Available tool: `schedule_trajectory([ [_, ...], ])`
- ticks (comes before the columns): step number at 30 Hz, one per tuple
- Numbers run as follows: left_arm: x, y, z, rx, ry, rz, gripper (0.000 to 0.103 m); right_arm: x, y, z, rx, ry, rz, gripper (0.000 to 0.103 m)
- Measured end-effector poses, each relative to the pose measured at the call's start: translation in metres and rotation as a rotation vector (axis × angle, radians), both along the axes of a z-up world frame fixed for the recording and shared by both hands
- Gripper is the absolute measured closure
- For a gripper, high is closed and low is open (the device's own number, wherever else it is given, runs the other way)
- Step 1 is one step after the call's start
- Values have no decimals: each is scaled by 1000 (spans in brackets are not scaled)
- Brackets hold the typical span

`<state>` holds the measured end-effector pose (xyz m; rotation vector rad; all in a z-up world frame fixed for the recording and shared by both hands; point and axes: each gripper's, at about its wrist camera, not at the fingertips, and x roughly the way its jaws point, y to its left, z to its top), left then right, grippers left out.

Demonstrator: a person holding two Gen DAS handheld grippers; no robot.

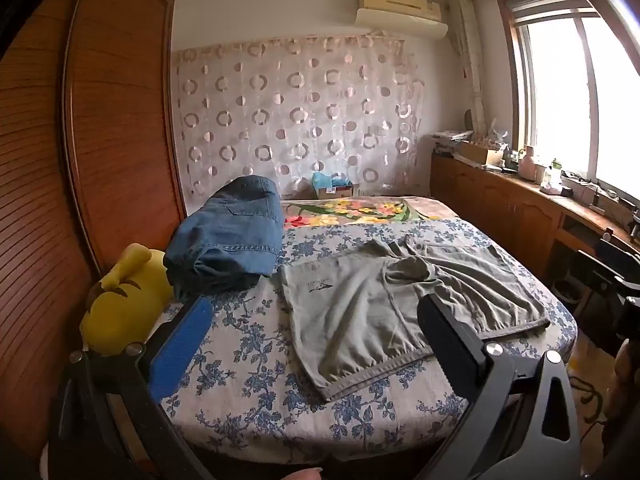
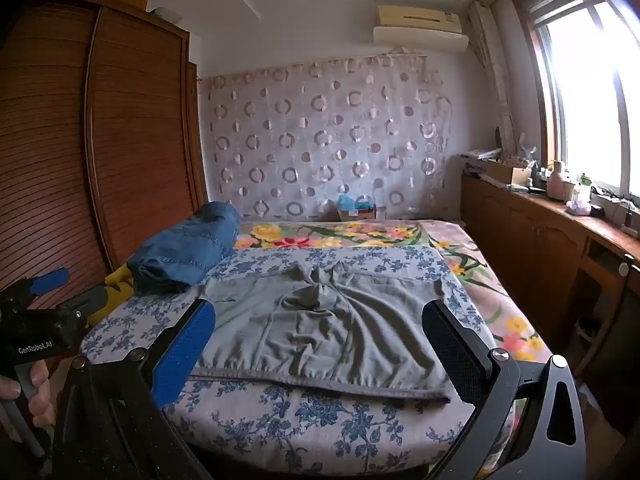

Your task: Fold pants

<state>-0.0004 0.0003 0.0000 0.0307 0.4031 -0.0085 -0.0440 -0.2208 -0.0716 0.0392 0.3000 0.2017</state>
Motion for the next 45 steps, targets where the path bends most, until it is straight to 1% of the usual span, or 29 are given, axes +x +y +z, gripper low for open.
schedule_trajectory([
  [4, 0, 0, 0, -4, 0, -2, 0, -1, 0, 3, -3, -1, -2, 0],
  [6, -1, -1, 0, -1, 2, -6, 0, -2, -2, -4, -2, 1, -4, 0],
  [8, -3, -2, 0, 3, -2, -10, 0, -2, 0, -4, -5, 3, -2, 0],
  [15, 0, -1, 0, -2, 8, -1, 0, -3, -1, 1, 3, 14, -12, 0],
  [23, 0, -1, 0, -3, 8, -2, 0, -5, -2, 2, 4, 13, -14, 0],
  [25, -1, -1, -5, -3, 8, -2, 0, -5, -2, 2, 3, 13, -14, 0],
  [45, -3, -2, -4, -2, 3, -2, 0, -6, 2, 3, -2, -3, -14, 0],
])
